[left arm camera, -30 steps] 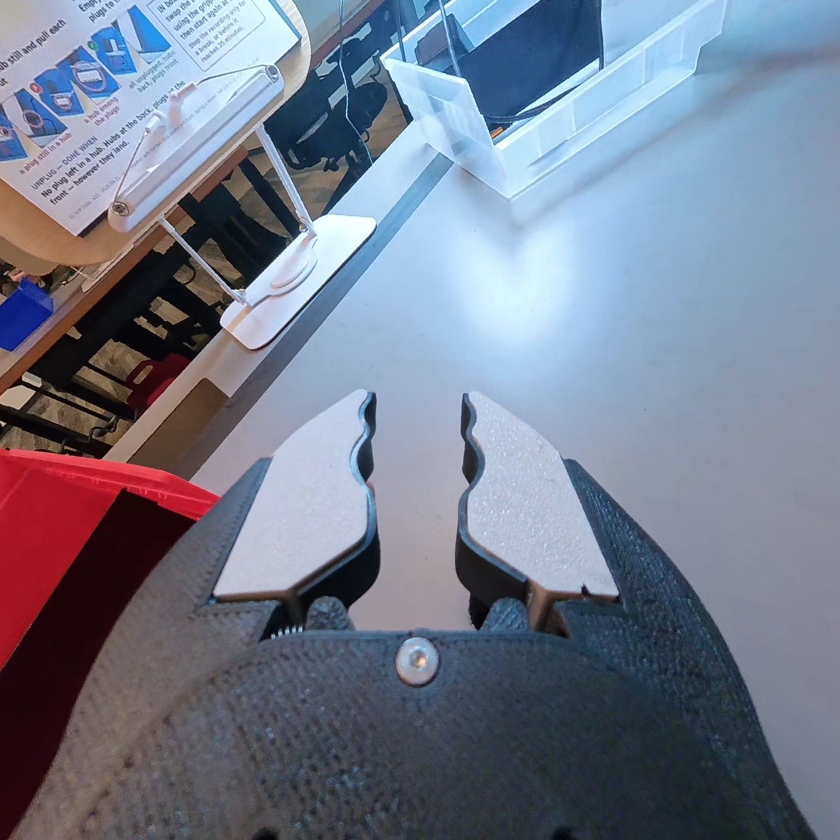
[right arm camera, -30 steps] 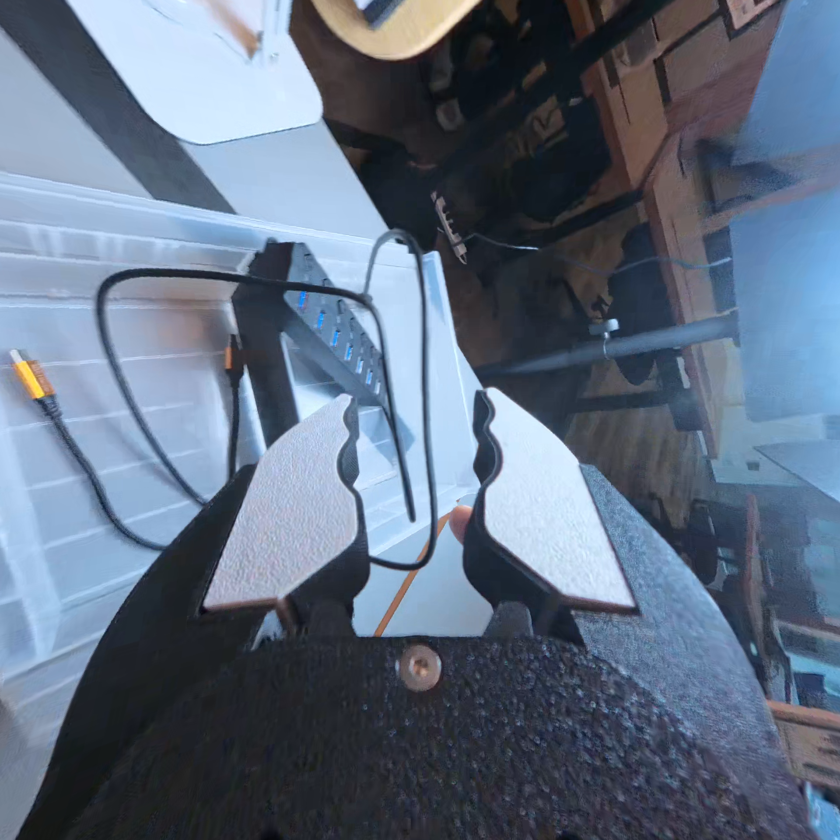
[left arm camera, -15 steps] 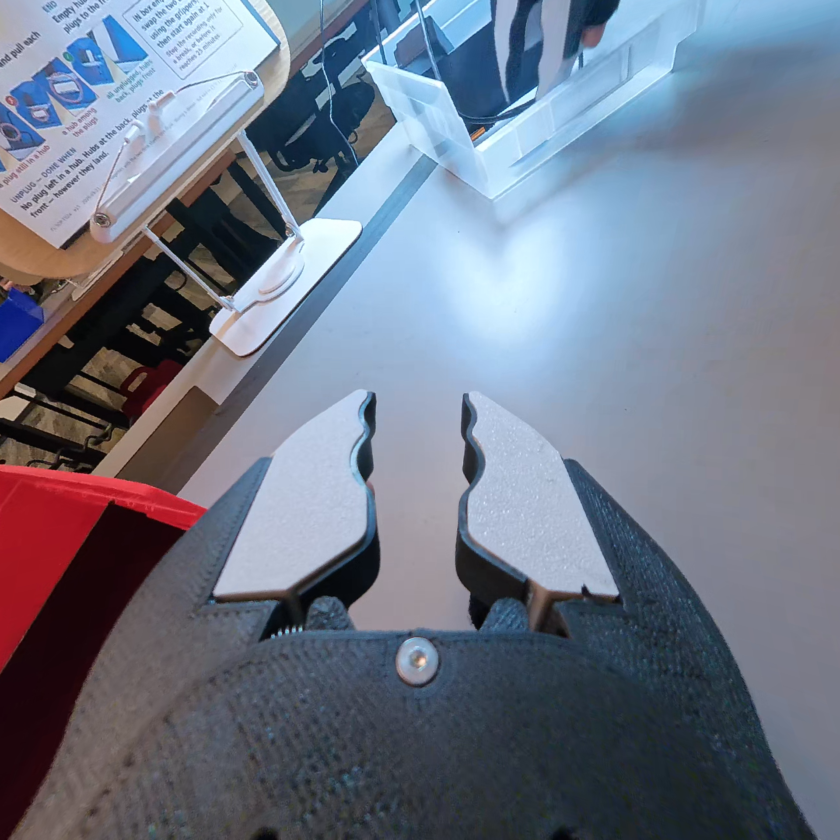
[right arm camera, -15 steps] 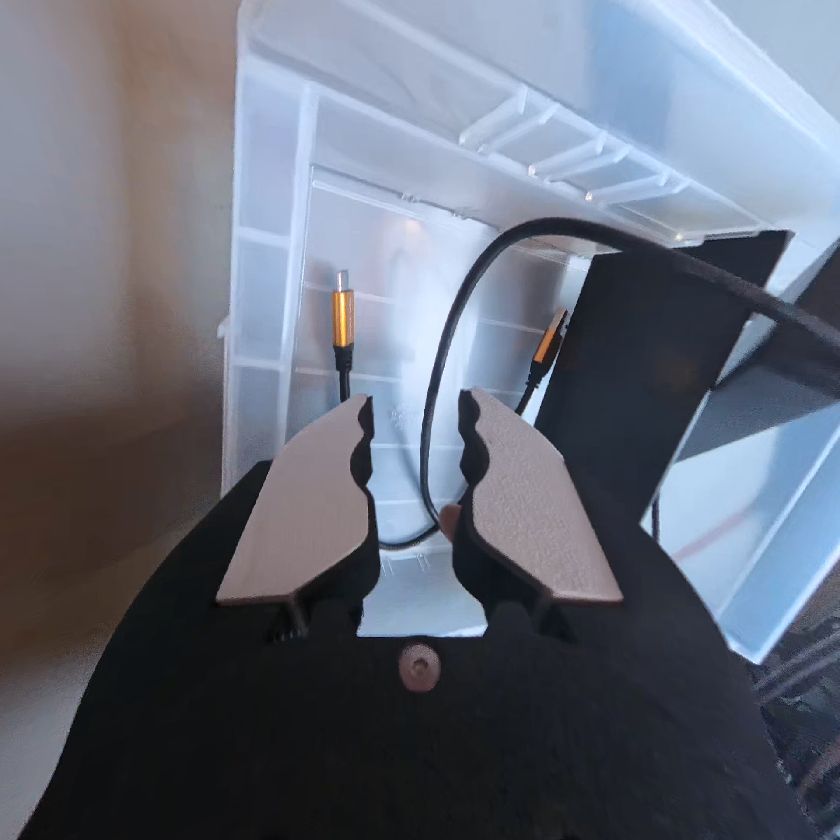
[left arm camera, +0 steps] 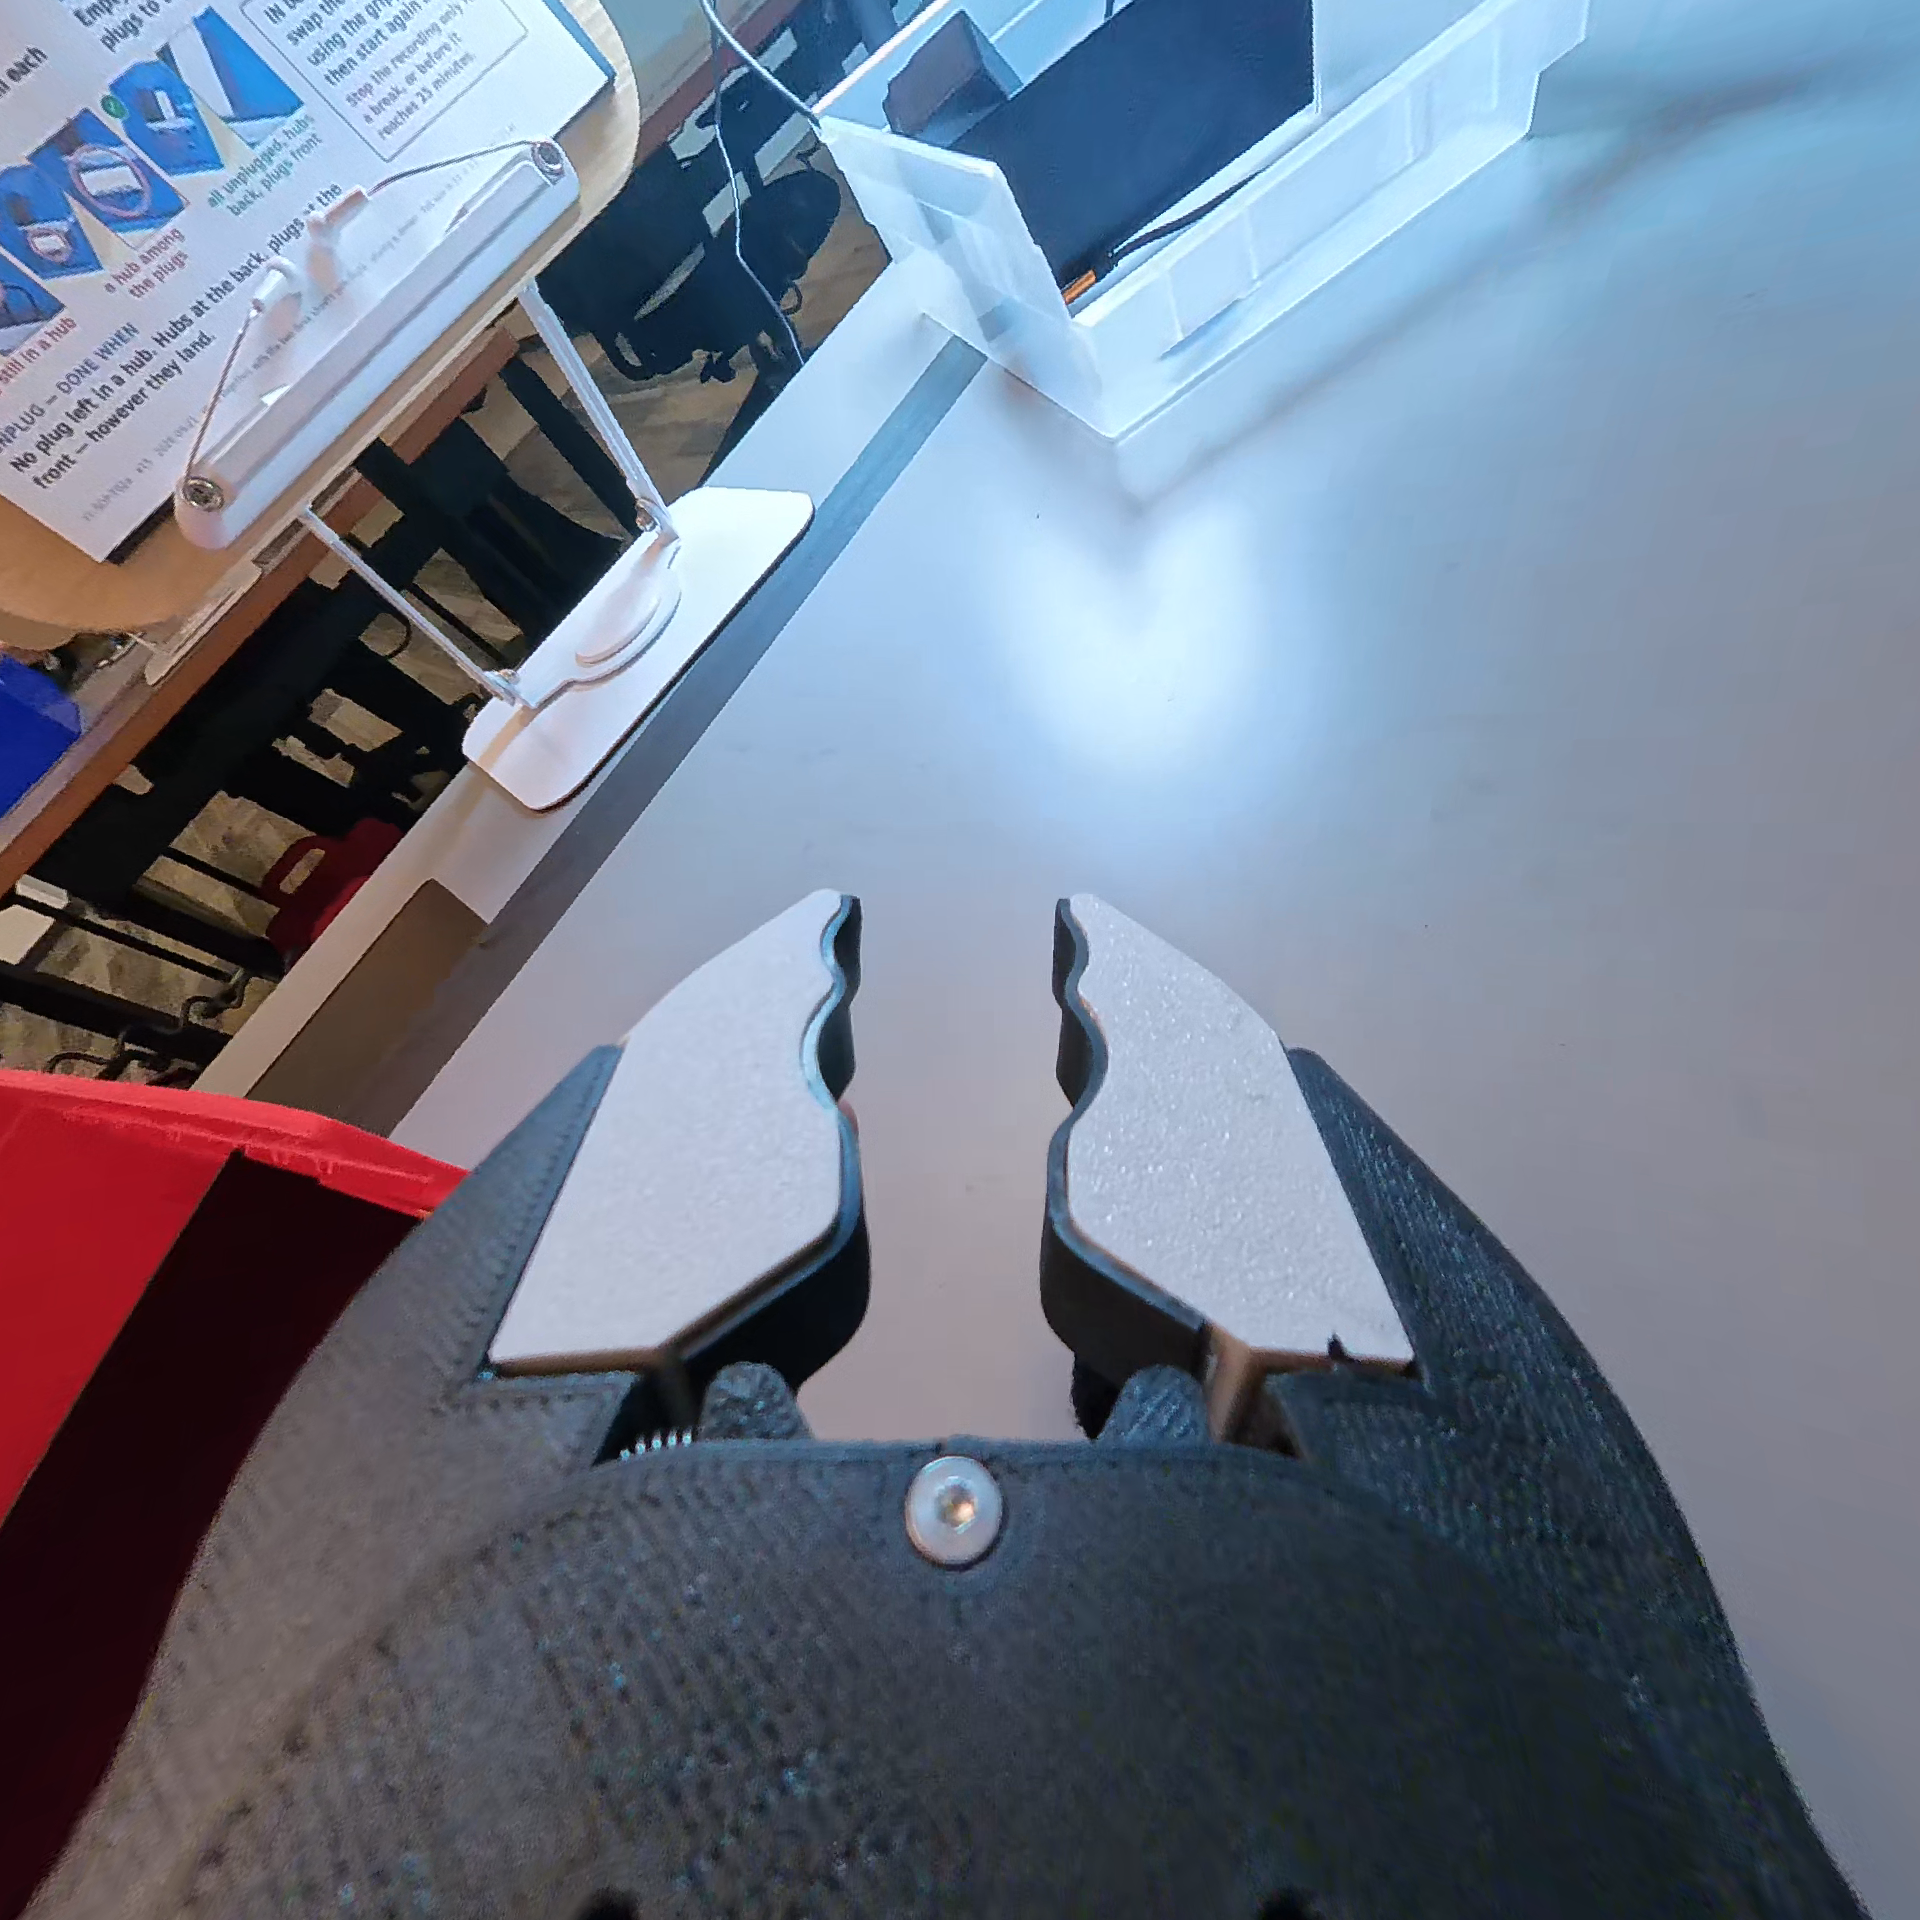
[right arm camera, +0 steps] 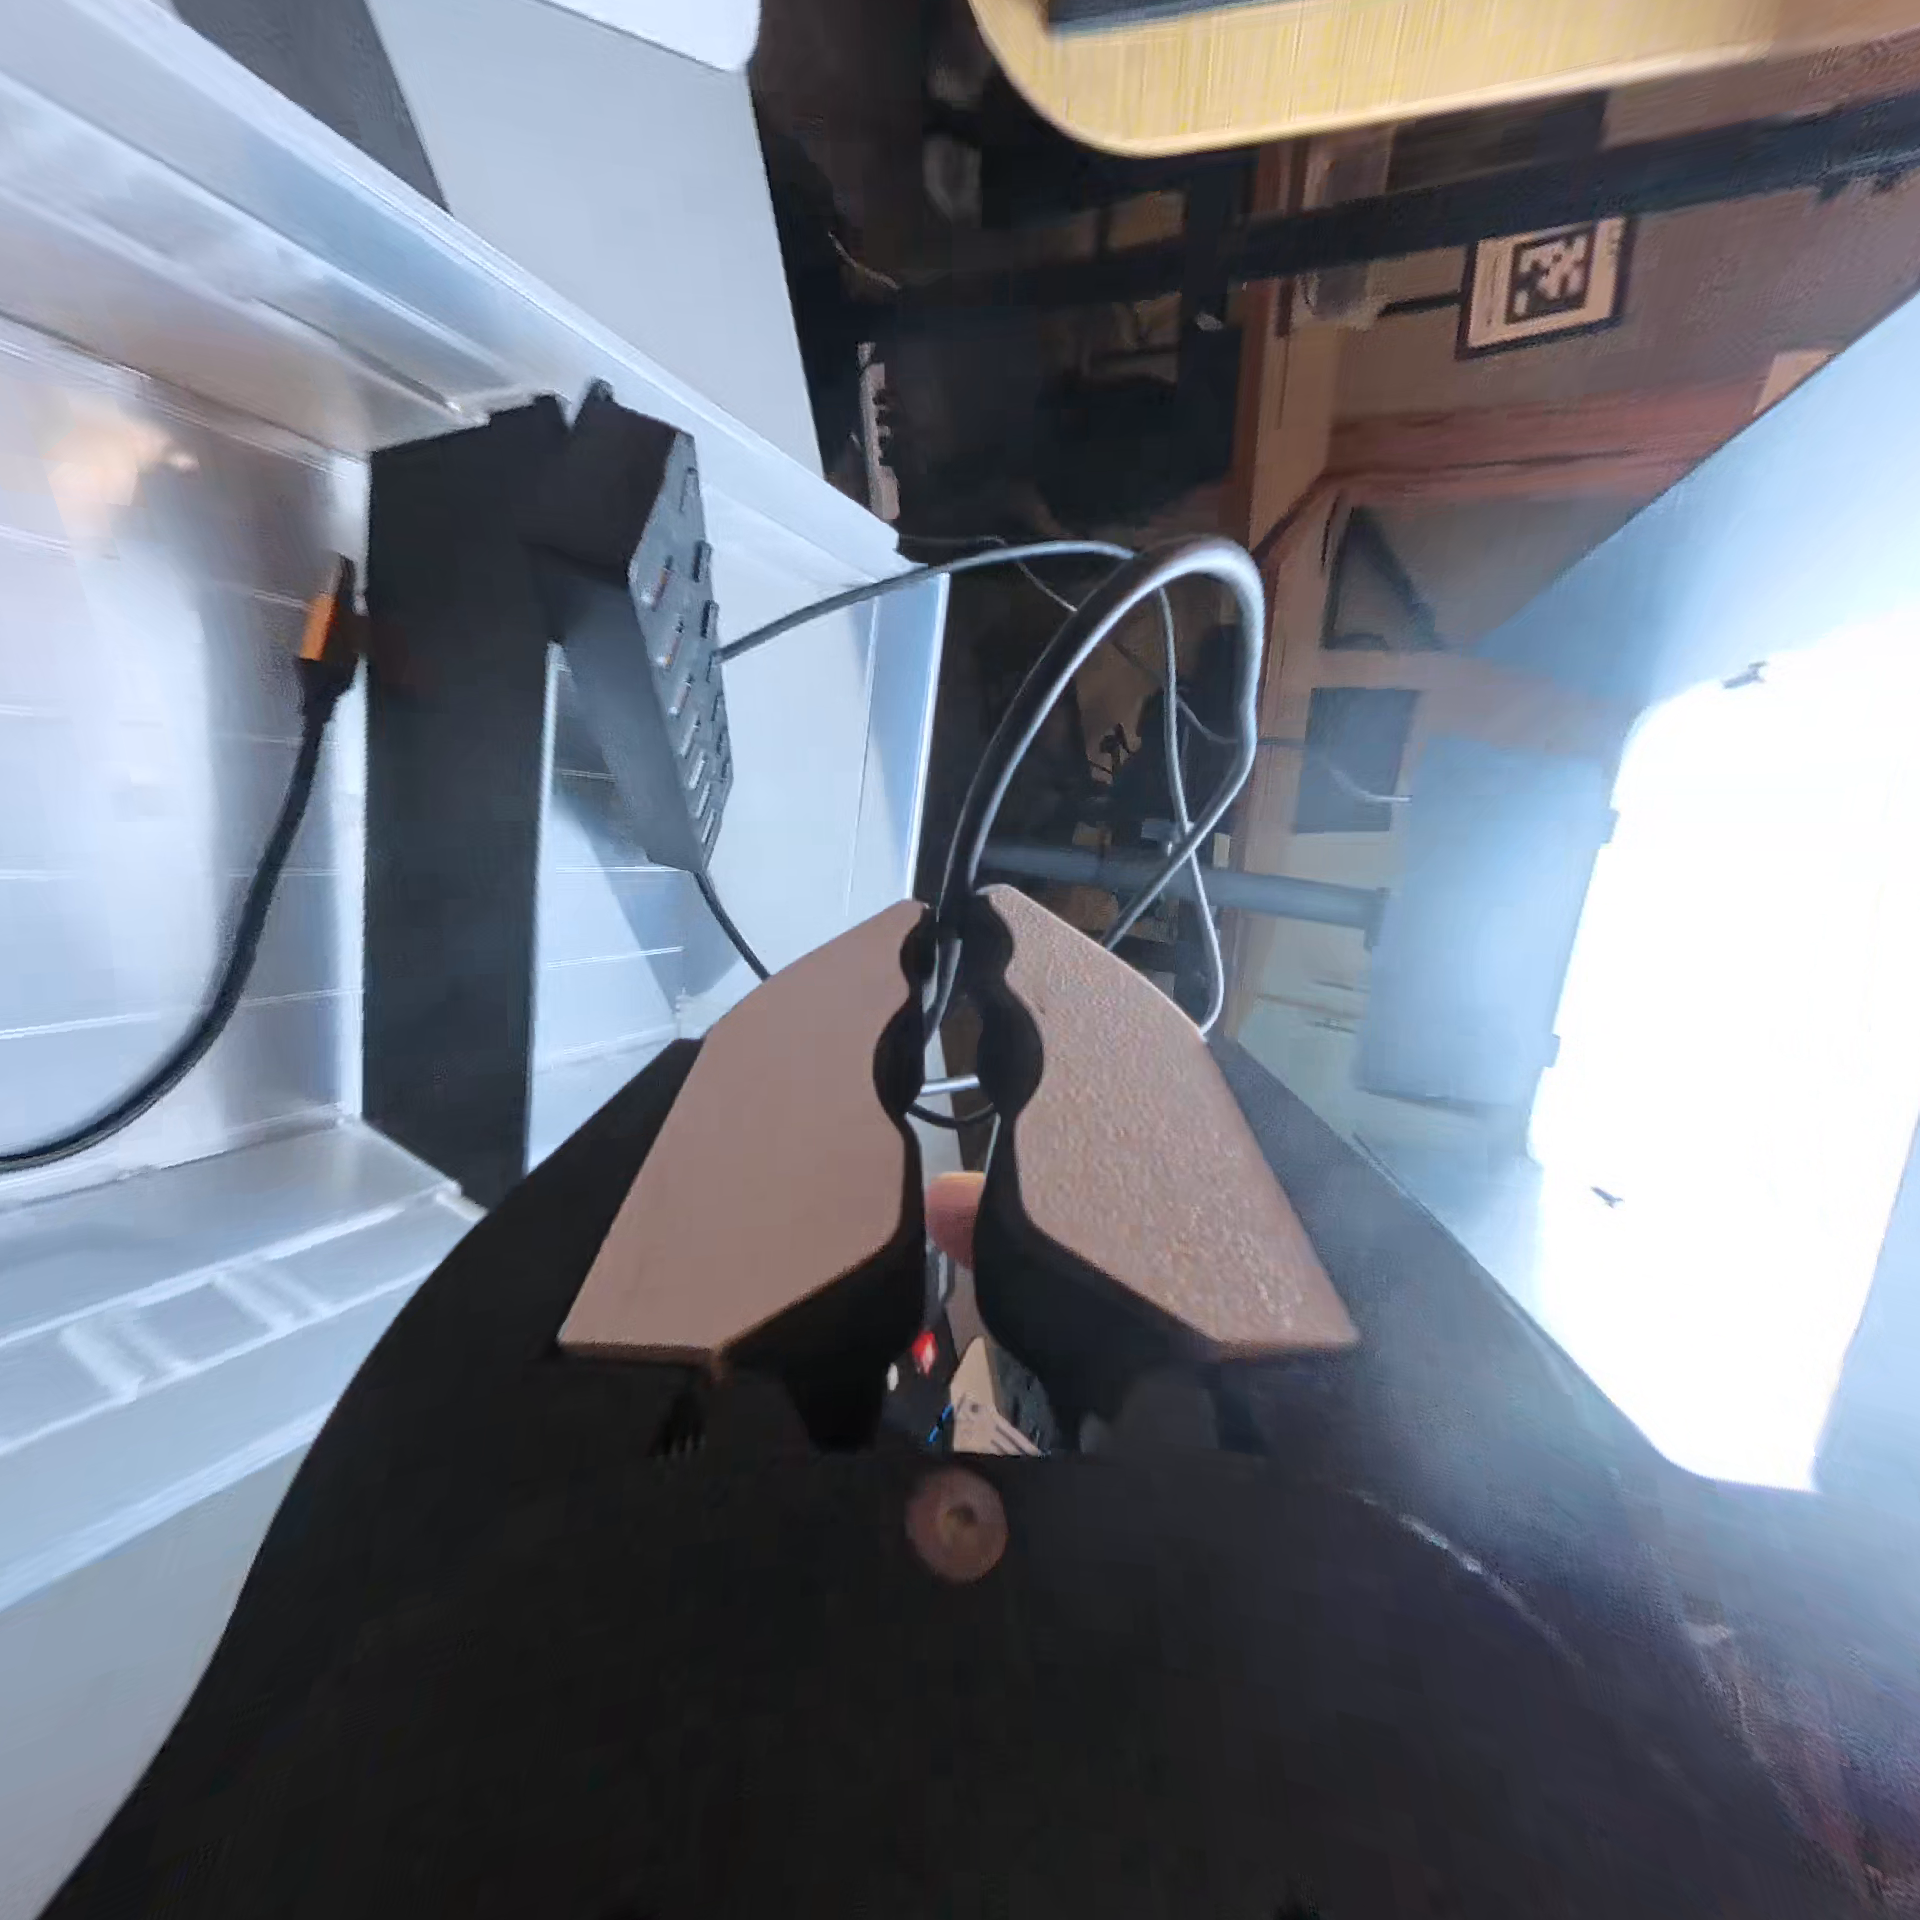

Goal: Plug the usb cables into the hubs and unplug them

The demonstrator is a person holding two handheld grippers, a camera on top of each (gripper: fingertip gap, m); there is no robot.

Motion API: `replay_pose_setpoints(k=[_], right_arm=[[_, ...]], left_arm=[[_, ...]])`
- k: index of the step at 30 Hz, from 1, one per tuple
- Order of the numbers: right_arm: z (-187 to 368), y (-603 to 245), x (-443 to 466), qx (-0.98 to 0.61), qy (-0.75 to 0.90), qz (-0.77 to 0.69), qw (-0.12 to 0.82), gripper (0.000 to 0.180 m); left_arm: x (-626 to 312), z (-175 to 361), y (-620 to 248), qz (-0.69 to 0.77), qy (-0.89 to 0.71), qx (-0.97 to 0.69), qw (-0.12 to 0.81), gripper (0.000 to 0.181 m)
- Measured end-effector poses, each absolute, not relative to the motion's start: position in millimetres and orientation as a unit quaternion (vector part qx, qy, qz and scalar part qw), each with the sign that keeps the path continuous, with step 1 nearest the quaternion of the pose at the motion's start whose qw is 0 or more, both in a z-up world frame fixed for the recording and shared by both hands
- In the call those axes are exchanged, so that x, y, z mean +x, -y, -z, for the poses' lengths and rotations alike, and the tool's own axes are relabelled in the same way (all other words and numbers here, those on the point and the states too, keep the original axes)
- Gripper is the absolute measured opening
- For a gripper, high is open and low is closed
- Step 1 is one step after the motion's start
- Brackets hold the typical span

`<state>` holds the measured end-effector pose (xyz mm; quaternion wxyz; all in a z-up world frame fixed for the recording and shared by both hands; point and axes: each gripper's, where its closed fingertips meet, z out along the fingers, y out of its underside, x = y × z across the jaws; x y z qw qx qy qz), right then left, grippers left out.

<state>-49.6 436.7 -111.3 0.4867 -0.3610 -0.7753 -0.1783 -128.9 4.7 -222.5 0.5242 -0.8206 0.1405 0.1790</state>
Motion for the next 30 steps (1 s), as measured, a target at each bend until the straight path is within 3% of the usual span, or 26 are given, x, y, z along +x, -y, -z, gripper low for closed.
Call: replay_pose_setpoints(k=[6,11,13,15,19,25,30], right_arm=[[179.1,-472.0,-71.7,-0.488,0.735,0.088,0.463,0.004],[232.1,-482.0,-60.4,-0.654,0.675,0.006,0.340,0.006],[230.7,-479.0,-58.2,-0.680,0.660,-0.029,0.320,0.008],[221.7,-472.9,-58.1,-0.697,0.644,-0.066,0.308,0.025],[194.9,-450.6,-53.3,-0.700,0.623,-0.127,0.324,0.042],[168.0,-370.6,-28.4,-0.675,0.589,-0.212,0.392,0.045],[194.0,-284.7,3.3,-0.652,0.598,-0.230,0.404,0.044]], left_arm=[[-131.3,224.7,-4.1,-0.178,-0.132,-0.824,0.522,0.035],[-135.6,231.1,-4.2,-0.168,-0.126,-0.830,0.517,0.035],[-135.9,233.2,-4.6,-0.164,-0.125,-0.832,0.515,0.034],[-135.7,234.0,-4.9,-0.164,-0.127,-0.833,0.513,0.034],[-134.1,230.9,-4.2,-0.166,-0.130,-0.830,0.516,0.035],[-131.0,221.5,-3.1,-0.168,-0.129,-0.824,0.525,0.035],[-131.0,212.6,-1.7,-0.159,-0.113,-0.825,0.531,0.039]])
